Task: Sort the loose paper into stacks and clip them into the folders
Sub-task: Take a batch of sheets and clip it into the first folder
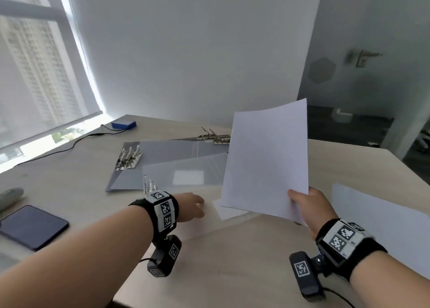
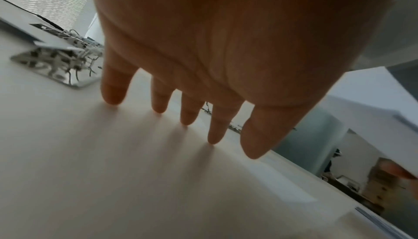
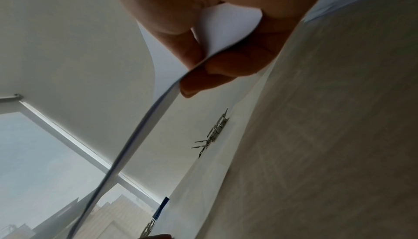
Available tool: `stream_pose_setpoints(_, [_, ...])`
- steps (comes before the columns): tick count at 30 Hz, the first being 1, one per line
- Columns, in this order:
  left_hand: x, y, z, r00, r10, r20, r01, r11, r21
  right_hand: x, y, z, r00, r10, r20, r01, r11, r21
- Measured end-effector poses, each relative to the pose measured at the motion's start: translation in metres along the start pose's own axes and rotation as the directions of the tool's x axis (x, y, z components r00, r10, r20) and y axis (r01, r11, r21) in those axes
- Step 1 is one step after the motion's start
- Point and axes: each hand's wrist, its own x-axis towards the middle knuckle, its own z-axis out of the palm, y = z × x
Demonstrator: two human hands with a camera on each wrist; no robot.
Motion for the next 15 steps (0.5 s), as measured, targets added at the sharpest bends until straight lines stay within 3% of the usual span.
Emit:
stream_pose_setpoints(3, [-0.018,-0.005,0.004,0.997,0.072,0.015,-0.072,0.997,-0.011,-0.001,-0.003,0.016,0.999,0.013,0.041,-0.011,0.999,-0.046])
stream_pose_setpoints(6, [-0.035,-0.020,-0.008,0.993,0.064,-0.104,-0.088,0.963,-0.255,-0.001,-0.005,0.029,0.994,0.033,0.104,-0.022,0.994,-0.104])
stream_pose_setpoints(8, [-0.042,-0.039,-0.019,0.961,-0.020,-0.275,-0.108,0.889,-0.445,0.000,-0.003,0.038,0.987,0.050,0.150,-0.024,0.985,-0.172])
stream_pose_setpoints(11, [-0.046,-0.077,-0.030,0.870,-0.194,-0.453,-0.070,0.861,-0.504,0.001,-0.001,0.051,0.967,0.087,0.239,-0.015,0.958,-0.285])
stream_pose_setpoints(13, [-0.046,-0.103,-0.030,0.839,-0.291,-0.459,0.011,0.854,-0.520,0.000,-0.003,0.063,0.951,0.108,0.289,-0.009,0.946,-0.325])
stream_pose_setpoints(15, [-0.042,-0.124,-0.022,0.844,-0.368,-0.390,0.099,0.822,-0.562,-0.001,-0.006,0.074,0.938,0.108,0.329,0.010,0.941,-0.338])
